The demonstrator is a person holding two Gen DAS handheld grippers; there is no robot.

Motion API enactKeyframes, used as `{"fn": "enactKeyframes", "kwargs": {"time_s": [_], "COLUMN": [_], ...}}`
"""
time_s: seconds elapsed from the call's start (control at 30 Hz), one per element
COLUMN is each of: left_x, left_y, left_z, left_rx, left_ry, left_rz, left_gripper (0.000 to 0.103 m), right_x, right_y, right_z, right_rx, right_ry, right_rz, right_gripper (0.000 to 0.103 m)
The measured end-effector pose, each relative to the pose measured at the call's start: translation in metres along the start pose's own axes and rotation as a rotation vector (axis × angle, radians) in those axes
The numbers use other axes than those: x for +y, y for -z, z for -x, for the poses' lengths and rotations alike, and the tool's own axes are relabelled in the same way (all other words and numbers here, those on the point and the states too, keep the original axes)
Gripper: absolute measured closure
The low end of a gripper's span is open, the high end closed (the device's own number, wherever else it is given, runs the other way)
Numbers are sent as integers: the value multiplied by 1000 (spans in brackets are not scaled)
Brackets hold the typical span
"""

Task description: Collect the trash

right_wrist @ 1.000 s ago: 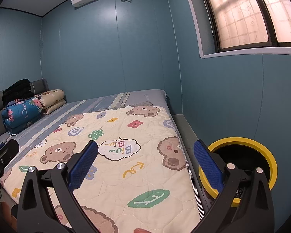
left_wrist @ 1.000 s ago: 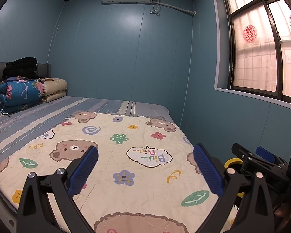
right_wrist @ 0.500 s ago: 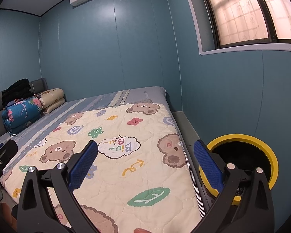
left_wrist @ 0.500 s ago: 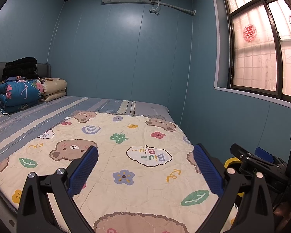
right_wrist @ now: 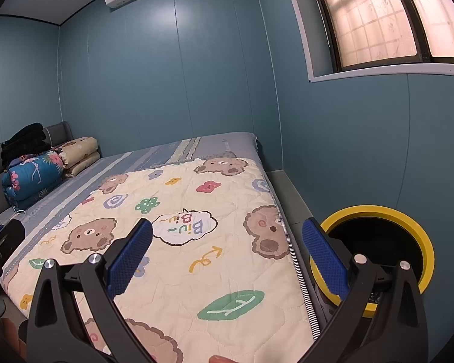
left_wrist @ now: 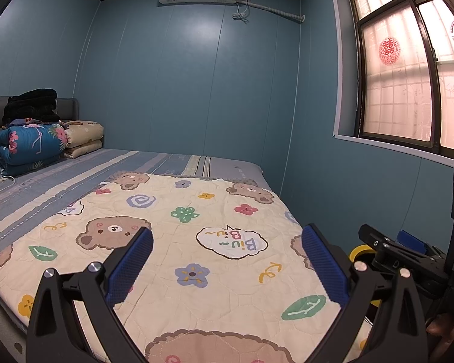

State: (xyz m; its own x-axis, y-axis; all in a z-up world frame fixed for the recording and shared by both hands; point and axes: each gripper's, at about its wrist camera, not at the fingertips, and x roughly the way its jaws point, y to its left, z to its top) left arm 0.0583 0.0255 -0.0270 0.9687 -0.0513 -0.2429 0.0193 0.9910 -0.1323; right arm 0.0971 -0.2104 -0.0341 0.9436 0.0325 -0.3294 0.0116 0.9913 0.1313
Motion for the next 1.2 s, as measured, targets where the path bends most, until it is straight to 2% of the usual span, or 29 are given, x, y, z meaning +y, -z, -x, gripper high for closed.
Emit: {"fn": "enactKeyframes", "kwargs": {"time_s": [1.2], "left_x": [0], "left_y": [2], "left_z": [-2], "left_rx": [1], "left_ry": [5], "left_rz": [-21], "left_gripper": [8], "right_x": [-5], "right_y": [5], "right_z": [-10], "right_rx": [40], "right_ry": [-2], "right_rz": [-24], "right_gripper": [8]}}
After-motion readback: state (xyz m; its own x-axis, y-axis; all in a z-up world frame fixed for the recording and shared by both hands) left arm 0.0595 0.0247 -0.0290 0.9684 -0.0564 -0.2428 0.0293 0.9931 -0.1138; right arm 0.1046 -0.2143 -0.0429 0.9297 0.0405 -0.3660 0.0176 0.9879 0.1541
